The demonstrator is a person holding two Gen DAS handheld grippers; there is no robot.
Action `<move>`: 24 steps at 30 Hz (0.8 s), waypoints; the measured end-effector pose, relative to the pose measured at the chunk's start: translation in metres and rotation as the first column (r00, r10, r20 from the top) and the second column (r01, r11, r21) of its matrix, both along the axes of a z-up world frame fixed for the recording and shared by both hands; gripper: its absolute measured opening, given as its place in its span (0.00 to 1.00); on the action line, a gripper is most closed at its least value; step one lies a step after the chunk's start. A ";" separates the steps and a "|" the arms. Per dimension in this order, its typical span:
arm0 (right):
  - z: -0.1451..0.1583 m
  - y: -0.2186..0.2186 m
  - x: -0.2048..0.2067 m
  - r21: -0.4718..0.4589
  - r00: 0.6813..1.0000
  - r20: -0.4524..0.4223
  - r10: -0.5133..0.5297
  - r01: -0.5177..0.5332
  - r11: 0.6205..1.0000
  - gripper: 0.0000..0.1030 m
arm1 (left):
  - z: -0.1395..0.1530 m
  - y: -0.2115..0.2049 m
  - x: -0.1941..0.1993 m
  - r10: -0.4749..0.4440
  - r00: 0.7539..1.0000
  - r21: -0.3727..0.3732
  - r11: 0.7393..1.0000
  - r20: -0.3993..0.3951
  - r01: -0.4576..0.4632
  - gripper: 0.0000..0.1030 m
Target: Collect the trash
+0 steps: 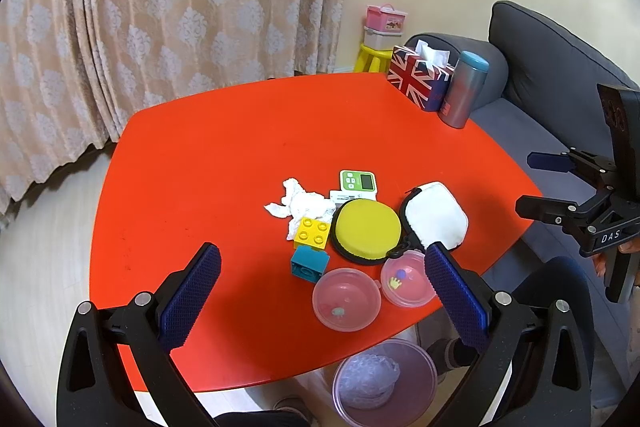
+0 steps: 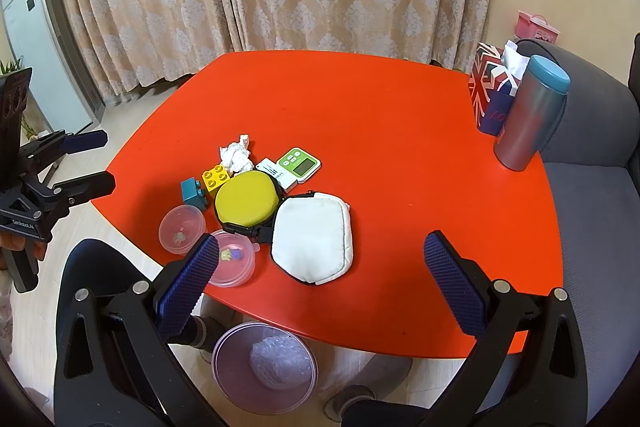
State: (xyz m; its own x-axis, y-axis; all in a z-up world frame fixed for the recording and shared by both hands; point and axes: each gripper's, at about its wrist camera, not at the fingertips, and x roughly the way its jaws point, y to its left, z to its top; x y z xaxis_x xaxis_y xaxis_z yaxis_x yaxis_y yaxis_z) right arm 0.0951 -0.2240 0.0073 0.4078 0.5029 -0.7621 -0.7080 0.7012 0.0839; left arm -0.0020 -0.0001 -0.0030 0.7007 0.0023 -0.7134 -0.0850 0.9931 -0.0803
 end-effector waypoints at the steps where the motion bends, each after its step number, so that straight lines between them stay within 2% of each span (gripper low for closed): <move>1: 0.000 0.000 0.000 0.000 1.000 -0.001 0.001 -0.001 1.000 0.97 | 0.000 -0.001 0.000 -0.001 1.000 0.001 1.000 -0.001 0.001 0.95; 24: -0.008 0.002 0.013 -0.010 1.000 -0.015 -0.024 0.023 1.000 0.97 | -0.001 -0.003 0.001 -0.011 1.000 0.004 1.000 -0.008 0.011 0.95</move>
State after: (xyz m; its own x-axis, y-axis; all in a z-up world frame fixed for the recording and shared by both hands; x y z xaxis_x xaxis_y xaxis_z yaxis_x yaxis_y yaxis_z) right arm 0.1077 -0.2222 -0.0009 0.4080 0.4855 -0.7732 -0.6901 0.7185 0.0870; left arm -0.0005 -0.0029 -0.0042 0.6950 -0.0026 -0.7190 -0.0747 0.9943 -0.0758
